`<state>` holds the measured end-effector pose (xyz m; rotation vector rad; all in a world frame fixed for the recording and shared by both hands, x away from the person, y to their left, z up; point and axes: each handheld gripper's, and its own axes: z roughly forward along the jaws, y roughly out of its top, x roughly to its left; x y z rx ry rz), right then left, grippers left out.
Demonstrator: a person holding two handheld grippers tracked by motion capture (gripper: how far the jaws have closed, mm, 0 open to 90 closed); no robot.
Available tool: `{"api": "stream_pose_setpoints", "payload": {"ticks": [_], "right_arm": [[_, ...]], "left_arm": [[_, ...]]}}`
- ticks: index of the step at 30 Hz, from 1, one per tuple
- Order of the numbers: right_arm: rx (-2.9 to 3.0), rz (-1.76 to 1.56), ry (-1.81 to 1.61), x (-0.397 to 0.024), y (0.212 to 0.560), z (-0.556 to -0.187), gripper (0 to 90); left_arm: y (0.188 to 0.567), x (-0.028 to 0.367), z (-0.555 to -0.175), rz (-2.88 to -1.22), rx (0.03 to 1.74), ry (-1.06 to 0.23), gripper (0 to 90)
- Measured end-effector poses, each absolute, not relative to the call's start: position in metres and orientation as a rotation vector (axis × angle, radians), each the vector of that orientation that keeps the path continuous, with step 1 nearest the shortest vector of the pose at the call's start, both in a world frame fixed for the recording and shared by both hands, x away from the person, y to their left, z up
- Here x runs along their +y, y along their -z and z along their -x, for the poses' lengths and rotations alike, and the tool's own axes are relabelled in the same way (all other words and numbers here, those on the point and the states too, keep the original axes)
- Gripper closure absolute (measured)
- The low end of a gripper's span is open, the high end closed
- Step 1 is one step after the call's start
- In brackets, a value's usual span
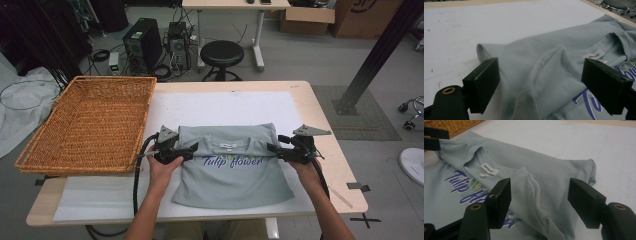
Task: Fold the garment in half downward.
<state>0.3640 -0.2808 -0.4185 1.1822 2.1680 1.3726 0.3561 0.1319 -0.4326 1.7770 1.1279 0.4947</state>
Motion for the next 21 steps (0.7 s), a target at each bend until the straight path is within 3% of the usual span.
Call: {"api": "stream_pose_setpoints", "payload": {"ticks": [4, 7, 8, 9, 10, 12, 14, 16, 21], "right_arm": [[2.181, -1.172, -1.352, -0.275, 0.420, -0.365, 28.2], [2.216, -1.193, -1.271, -0.270, 0.425, -0.371, 23.6], [2.236, -1.198, -1.235, -0.268, 0.429, -0.374, 24.7], [2.251, -1.198, -1.201, -0.266, 0.431, -0.375, 27.9], [2.256, -1.187, -1.166, -0.264, 0.433, -0.376, 37.1], [2.275, -1.155, -1.117, -0.262, 0.436, -0.374, 68.3], [2.280, -1.160, -1.143, -0.265, 0.436, -0.373, 81.9], [2.272, -1.139, -1.166, -0.268, 0.435, -0.369, 86.5], [2.266, -1.093, -1.306, -0.279, 0.424, -0.349, 87.3]], "left_arm": [[0.433, 0.128, -0.355, -1.814, 1.096, -0.519, 18.0], [0.437, 0.127, -0.359, -1.849, 1.108, -0.519, 33.2], [0.438, 0.127, -0.360, -1.852, 1.118, -0.499, 42.2], [0.440, 0.128, -0.361, -1.855, 1.128, -0.472, 47.2], [0.440, 0.128, -0.361, -1.861, 1.133, -0.445, 53.2], [0.440, 0.129, -0.359, -1.858, 1.119, -0.384, 63.6], [0.437, 0.131, -0.357, -1.852, 1.100, -0.351, 70.5], [0.434, 0.135, -0.353, -1.828, 1.081, -0.309, 76.0], [0.431, 0.147, -0.336, -1.794, 1.036, -0.225, 79.8]]}}
